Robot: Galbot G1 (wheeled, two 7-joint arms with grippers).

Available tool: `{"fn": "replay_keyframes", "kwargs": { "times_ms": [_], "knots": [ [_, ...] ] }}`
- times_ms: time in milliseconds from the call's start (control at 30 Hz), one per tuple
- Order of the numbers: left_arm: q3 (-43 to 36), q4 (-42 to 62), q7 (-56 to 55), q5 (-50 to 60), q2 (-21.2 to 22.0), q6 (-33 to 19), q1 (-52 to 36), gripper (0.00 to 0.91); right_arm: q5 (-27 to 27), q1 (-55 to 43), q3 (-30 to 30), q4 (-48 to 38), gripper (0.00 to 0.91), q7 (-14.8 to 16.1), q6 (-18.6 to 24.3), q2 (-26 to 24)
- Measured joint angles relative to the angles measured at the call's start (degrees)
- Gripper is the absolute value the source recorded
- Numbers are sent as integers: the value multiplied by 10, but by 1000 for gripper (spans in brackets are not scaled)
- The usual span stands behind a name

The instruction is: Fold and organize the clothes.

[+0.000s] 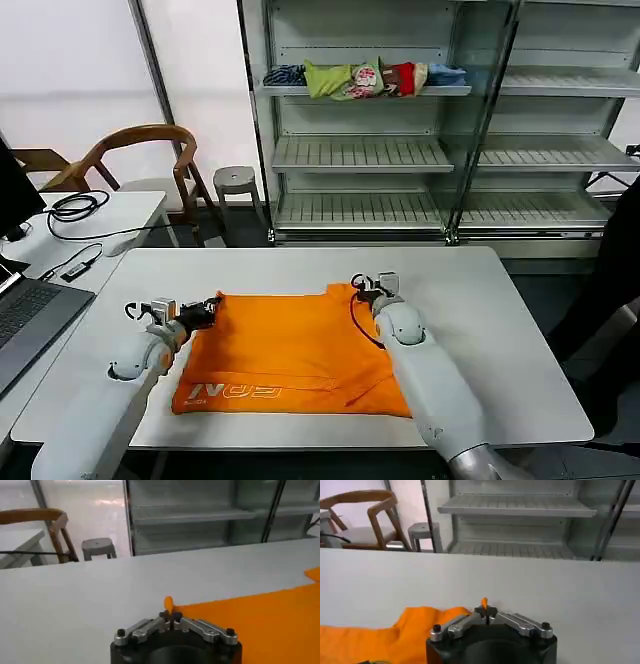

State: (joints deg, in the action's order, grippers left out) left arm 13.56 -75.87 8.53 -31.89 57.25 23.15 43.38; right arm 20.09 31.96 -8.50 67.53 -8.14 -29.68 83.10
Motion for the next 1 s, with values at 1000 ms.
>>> {"fn": "replay_keyframes", "kwargs": {
  "times_ms": [1000],
  "knots": [
    [98,-177,0,-16,-29,-2,174,20,46,160,-18,286,0,-21,-29,-95]
  ]
}}
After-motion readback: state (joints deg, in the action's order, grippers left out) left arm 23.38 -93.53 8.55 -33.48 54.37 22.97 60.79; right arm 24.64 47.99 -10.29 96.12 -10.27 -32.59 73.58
